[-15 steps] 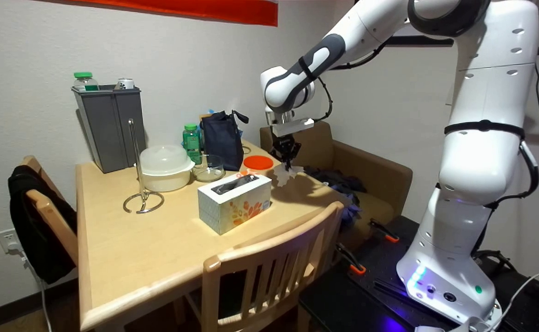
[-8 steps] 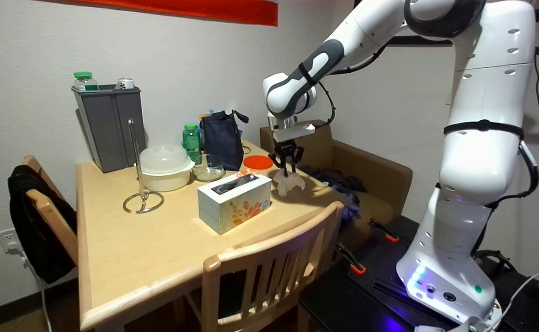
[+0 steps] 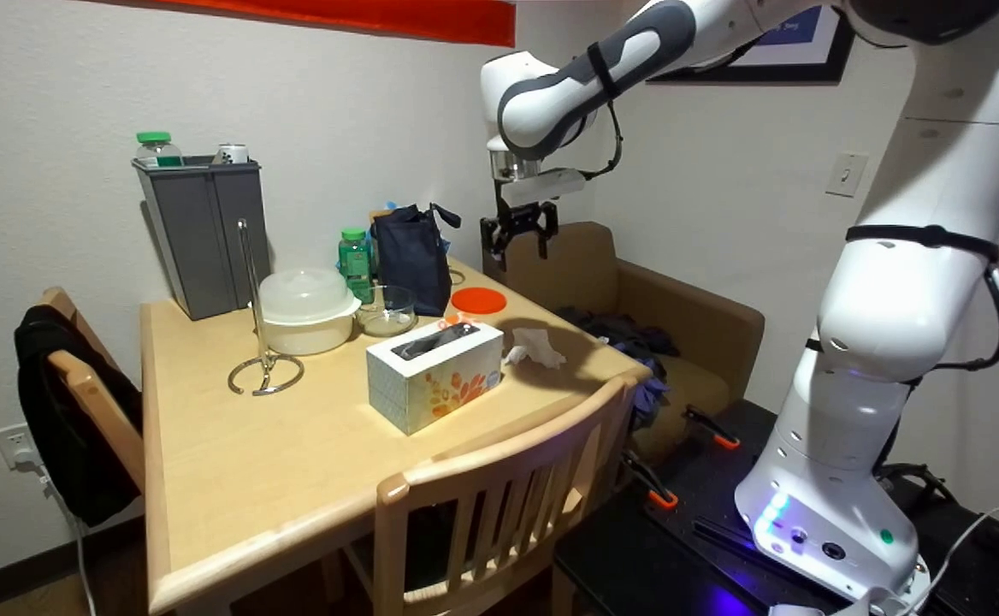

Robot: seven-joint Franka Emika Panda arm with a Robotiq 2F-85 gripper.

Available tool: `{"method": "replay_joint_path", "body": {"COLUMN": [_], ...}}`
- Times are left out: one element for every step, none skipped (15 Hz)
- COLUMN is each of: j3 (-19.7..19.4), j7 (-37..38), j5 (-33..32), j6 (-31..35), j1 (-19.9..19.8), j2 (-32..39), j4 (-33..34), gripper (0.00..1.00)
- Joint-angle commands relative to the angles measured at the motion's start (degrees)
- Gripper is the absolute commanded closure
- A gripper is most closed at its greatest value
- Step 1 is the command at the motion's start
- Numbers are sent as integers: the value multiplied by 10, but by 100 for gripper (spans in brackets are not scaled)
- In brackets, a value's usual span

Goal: Pull out one tissue square from the tissue box

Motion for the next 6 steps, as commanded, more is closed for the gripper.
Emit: {"method": "replay_joint_path", "body": {"j3": [43,55,65,75,73,80], "j7": [7,1,-7,-12,-4,-4], "j5": [-23,-21,-16,-14,-11,-11], "j6": [-53,-63,-69,-74,-54,-59], "j1": [8,9,10,11,1,3], "j2": [-72,-79,-83,-86,-81,-86], "j4": [8,16,25,33,20,24], "gripper": [0,0,0,0,0,0]}}
